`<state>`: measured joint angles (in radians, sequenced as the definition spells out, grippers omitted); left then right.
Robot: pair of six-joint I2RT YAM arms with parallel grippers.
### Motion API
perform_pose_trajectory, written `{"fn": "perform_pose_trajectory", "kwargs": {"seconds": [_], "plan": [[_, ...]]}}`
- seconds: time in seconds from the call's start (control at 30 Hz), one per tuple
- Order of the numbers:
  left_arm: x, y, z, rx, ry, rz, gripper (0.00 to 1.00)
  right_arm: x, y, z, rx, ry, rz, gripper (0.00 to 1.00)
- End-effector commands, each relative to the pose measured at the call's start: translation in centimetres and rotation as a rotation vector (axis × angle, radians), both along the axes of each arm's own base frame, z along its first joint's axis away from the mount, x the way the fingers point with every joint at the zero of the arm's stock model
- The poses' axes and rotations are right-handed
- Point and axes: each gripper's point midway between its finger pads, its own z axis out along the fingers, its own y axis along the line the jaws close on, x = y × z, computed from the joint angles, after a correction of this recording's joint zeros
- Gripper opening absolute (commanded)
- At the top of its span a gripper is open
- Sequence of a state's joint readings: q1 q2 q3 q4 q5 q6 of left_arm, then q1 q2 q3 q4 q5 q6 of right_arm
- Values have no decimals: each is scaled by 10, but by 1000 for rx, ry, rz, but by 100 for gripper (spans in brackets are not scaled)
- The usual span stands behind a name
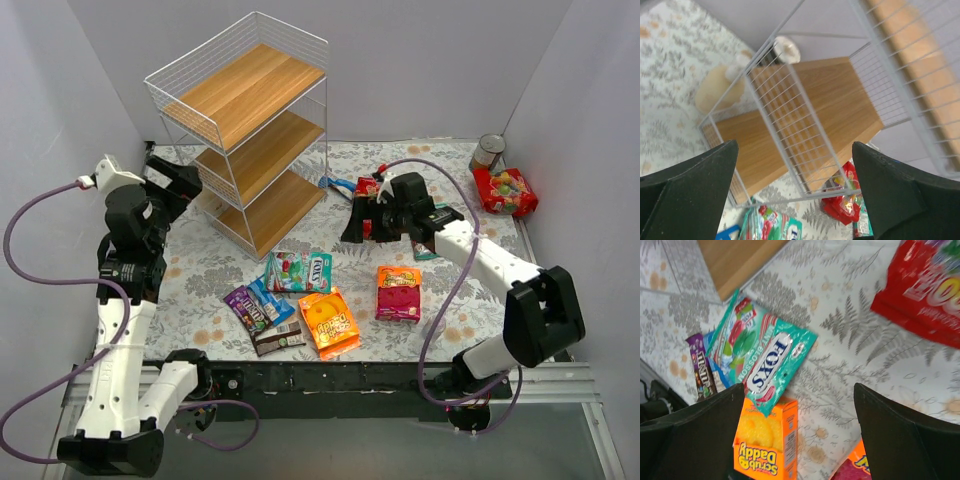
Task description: Place and organize the candy bags onto the shelf
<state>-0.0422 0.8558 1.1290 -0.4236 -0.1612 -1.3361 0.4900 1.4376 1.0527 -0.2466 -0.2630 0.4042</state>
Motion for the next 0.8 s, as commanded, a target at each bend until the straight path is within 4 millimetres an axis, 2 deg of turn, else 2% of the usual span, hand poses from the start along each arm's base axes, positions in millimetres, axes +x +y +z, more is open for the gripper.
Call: {"fn": "perform_pose_trajectory", "kwargs": {"seconds": [0.0,0.1,0.17,0.27,0.33,0.63,0.77], "plan": [[-11,1,-50,-152,139,60,98,-23,34,-7,78,162,85,95],[-17,-9,-87,-223,239,39,98,-36,49,-30,92,305,125,92],[-20,-13,-108,-262,316,41,98,-41,58,-36,106,335,153,92],[-20,-24,-126,-267,414,-6,98,-43,68,-43,101,362,149,92],[-20,-27,-137,-267,474,-20,98,-44,71,-54,84,418,136,92],[-31,-33,-143,-253,495,-68,98,-65,86,-94,90,626,95,93],[-34,-52,-131,-260,447,-196,98,-66,90,-107,112,677,17,92]]}}
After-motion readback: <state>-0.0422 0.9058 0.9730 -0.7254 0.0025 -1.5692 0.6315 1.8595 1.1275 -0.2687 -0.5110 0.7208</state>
